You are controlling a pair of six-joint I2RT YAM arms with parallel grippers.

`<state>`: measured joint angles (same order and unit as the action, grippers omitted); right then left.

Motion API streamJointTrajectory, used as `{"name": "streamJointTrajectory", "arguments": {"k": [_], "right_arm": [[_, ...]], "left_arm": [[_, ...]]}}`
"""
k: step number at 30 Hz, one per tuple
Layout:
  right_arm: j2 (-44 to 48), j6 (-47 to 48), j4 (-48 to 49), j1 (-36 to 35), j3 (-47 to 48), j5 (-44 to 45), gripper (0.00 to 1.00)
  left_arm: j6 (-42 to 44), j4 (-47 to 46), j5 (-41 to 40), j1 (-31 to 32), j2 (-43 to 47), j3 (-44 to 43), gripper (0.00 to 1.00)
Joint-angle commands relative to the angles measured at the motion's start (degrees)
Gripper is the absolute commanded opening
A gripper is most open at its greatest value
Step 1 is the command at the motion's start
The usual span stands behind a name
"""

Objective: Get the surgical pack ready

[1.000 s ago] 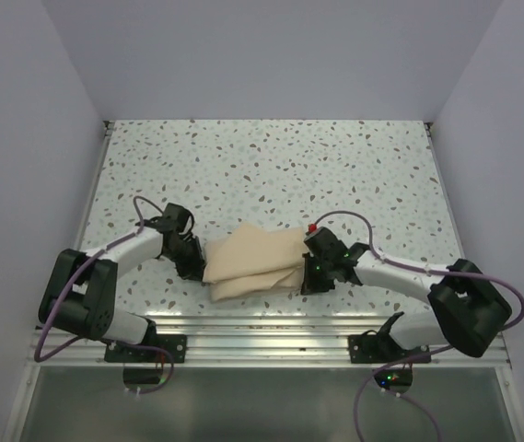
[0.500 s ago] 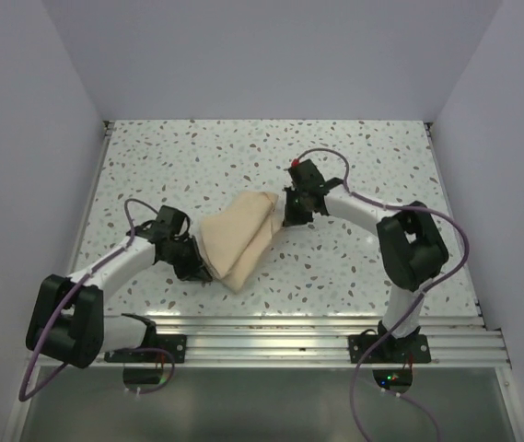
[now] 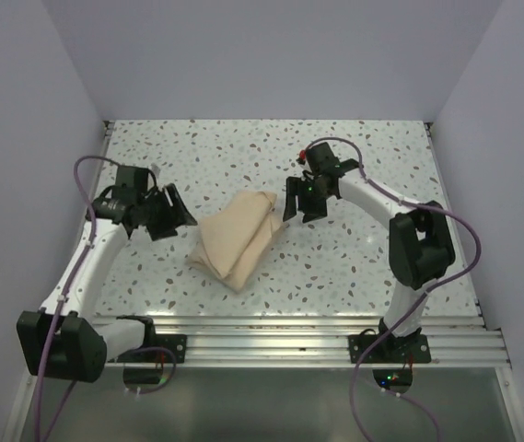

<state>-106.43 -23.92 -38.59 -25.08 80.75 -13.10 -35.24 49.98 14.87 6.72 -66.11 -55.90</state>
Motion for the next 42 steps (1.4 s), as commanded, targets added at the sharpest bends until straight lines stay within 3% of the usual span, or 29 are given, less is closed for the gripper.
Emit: {"name": "streamJointTrajectory", "arguments": {"k": [1, 6, 13, 18, 30, 35, 41, 42], "right_arm": [[6.23, 1.42, -3.95, -0.32, 0.37, -9.74, 0.67], [7.82, 2.74, -5.8, -0.32, 1.16, -11.77, 0.71], [11.77, 0.72, -3.43, -0.32, -2.25, -12.56, 0.72], [13.27, 0.54, -3.69, -0.06, -3.76, -12.12, 0.72], [13.27, -0.78, -2.54, 0.03, -6.31, -12.65, 0.72], [14.06, -0.69, -2.37, 0.03, -8.15, -12.21, 0.72], [14.15, -0.69, -2.28, 0.03, -8.5, -12.3, 0.72], [13.8, -0.86, -2.37, 0.03, -8.59, -12.21, 0.72]], "left_arm": [[2.9, -11.62, 5.93, -3.45, -8.75, -5.35, 0.65], [5.52, -13.33, 8.25, -3.56, -23.42, -15.52, 0.65], [8.25, -10.17, 9.3, -3.91, -33.46, -22.94, 0.69], [10.11, -8.76, 7.27, -3.91, -35.84, -21.89, 0.69], [7.74, -16.66, 13.6, -1.8, -34.44, -11.52, 0.62], [6.68, -18.69, 13.6, -1.71, -32.86, -11.25, 0.53], [5.98, -18.51, 14.04, -1.71, -30.94, -10.28, 0.11], [5.37, -19.03, 14.39, -1.45, -30.14, -10.11, 0.0]]}}
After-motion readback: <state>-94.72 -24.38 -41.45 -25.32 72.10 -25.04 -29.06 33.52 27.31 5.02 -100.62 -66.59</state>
